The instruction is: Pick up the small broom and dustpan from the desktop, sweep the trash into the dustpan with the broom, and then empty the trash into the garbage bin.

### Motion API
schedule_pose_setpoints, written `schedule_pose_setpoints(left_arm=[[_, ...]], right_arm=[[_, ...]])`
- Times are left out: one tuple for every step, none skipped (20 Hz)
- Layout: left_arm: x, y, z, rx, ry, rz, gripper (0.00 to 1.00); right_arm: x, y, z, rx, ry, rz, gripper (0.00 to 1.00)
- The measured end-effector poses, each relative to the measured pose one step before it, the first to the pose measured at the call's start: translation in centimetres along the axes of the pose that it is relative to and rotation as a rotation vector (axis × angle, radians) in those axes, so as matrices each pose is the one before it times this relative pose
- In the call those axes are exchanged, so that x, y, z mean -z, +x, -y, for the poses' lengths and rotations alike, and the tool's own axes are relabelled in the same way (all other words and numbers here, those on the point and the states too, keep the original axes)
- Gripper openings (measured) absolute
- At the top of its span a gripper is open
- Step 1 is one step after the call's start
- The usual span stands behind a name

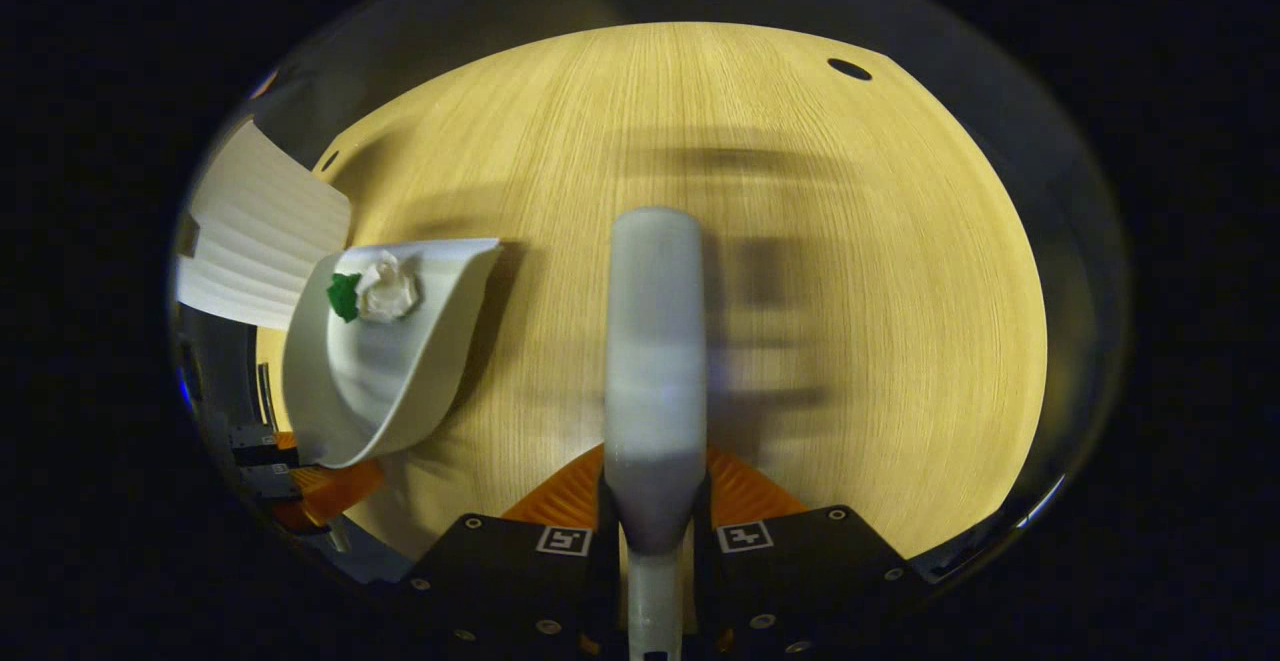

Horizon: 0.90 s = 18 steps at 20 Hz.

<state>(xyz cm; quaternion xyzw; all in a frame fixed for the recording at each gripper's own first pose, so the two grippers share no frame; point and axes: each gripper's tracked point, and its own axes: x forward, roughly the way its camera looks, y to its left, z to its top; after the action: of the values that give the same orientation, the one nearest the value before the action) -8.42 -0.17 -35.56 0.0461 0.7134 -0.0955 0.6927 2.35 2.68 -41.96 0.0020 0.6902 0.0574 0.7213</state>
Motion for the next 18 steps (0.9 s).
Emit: schedule_pose_setpoints(left_arm=[[-0.147,-0.617,-0.235,0.00297,0.02668,0.00788,0.31],[-0.022,-0.422,-0.201,0.00798,0.02179,0.006,0.31],[0.004,-0.702,-0.265,0.00293,0.0228,0.01325,0.31],[0.348,-0.554,-0.519,-0.00579,0.0255,0.00874,0.31],[-0.004,-0.863,-0.368,-0.00726,0.01895,0.02489,0.31],[0.172,-0.563,0.088,0.00019,0.0173,0.02075,0.31],[0.059,-0.579,0.108,0.00997,0.00732,0.01826,0.31],[-0.582,-0.791,0.044,0.00669,-0.00069,0.01904,0.31],[-0.382,-0.942,-0.327,-0.00472,-0.00578,0.01459,0.31],[-1.103,-1.207,-0.245,-0.01176,-0.00119,0.02266,0.31],[-0.781,-0.687,-0.279,-0.01579,-0.01618,0.01917,0.31],[-0.729,-0.749,0.222,-0.01316,-0.01169,0.01866,0.31],[-0.69,-0.801,-0.431,-0.01204,-0.00178,0.01433,0.31],[-0.478,-1.641,-1.176,-0.01953,-0.00326,0.00334,0.31],[-0.206,-0.744,-1.438,-0.02833,-0.00767,-0.00924,0.31],[-0.229,-1.027,-1.866,-0.02455,-0.01122,-0.00501,0.31],[0.112,-0.436,-1.915,-0.02729,-0.01728,-0.01131,0.31],[-0.121,-0.677,-2.615,-0.0268,-0.02346,-0.00594,0.31]], right_arm=[[-0.245,1.023,0.187,0.00328,0.00135,-0.00199,0.3],[-0.42,0.76,0.347,0.01075,-0.01387,-0.00202,0.31],[-0.427,0.547,0.307,0.01265,-0.0114,0.00828,0.3],[-0.751,0.455,0.206,0.01437,-0.00342,0.01228,0.31],[-0.775,0.604,0.205,0.00576,0.00039,0.00878,0.32],[-0.747,0.649,0.09,0.00046,0.00008,0.00614,0.34],[-0.744,0.62,0.027,-0.00486,-0.00473,0.00214,0.35],[-0.893,0.627,0.016,-0.0071,-0.00861,0.00685,0.37],[-0.906,0.633,0.094,-0.00586,-0.00569,0.00314,0.37],[0.842,0.157,-0.245,-0.00348,-0.00051,0.00866,0.39],[-0.286,-0.943,0.181,0.00131,0.00077,0.01307,0.39],[-0.505,0.787,0.124,-0.00121,-0.00058,0.00748,0.4],[-0.051,-0.139,-0.056,0.00154,-0.00113,-0.00326,0.41],[0.033,0.076,-0.049,-0.00479,0.00013,-0.00349,0.42],[0.207,-0.074,-0.017,-0.00319,-0.00222,-0.00398,0.42],[-0.002,-0.019,-0.036,-0.00553,-0.00408,-0.00115,0.42],[0.108,-0.221,0.018,-0.00181,-0.00115,-0.00102,0.42],[0.068,-0.024,-0.032,-0.00449,0.00187,0.00153,0.42]])
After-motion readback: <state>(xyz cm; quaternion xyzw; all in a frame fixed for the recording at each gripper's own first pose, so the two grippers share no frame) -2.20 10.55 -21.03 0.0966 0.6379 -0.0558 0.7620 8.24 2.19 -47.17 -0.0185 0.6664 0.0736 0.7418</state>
